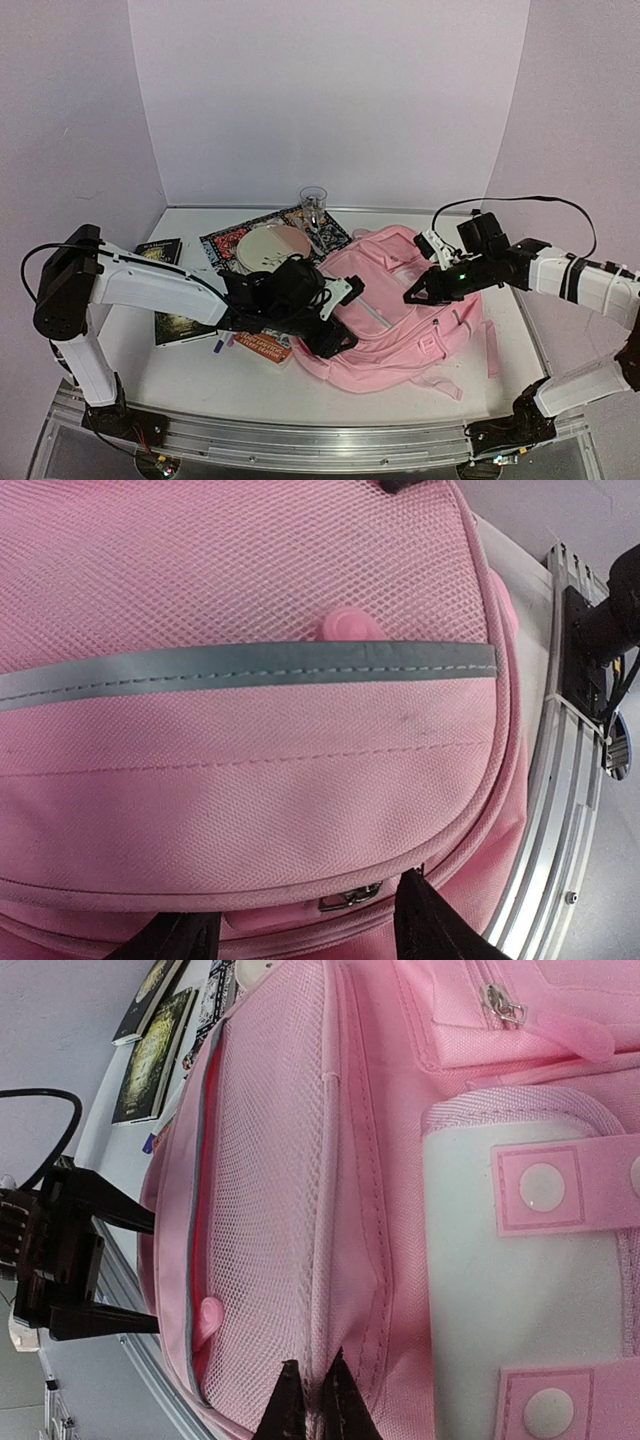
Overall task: Pack the student bag
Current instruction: Unzip the upper front pocket of the student bag.
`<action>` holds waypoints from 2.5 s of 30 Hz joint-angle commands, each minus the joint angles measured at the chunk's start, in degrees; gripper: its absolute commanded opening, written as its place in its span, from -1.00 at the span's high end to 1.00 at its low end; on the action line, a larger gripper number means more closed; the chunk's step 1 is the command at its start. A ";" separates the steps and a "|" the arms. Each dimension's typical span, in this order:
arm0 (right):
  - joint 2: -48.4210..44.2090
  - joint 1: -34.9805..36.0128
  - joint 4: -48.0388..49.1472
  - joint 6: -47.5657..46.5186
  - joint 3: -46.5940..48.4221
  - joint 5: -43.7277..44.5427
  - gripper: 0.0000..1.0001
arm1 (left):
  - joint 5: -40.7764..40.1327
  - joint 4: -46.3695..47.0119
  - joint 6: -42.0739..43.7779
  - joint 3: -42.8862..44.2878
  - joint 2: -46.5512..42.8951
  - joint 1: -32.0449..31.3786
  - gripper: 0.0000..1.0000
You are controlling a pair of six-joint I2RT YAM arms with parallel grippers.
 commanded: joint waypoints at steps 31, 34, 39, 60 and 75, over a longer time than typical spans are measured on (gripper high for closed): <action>0.81 -0.15 6.49 -3.01 5.25 -4.32 1.00 | 3.08 0.50 1.22 0.08 0.36 -0.09 0.69; 0.68 -0.40 6.42 -3.16 5.12 -3.89 1.00 | 2.90 -0.14 1.25 -0.05 0.08 -0.07 0.80; -0.13 -1.75 6.06 -4.08 4.90 -2.76 1.00 | 0.75 -2.32 1.24 -1.05 -2.18 -0.11 1.00; -6.33 -8.19 -2.56 -8.19 2.87 8.78 1.00 | -7.75 -17.80 0.10 3.09 -7.99 4.84 1.00; -17.86 7.55 3.02 -18.03 0.50 9.84 0.03 | 11.72 -23.86 -3.61 21.69 0.79 4.80 1.00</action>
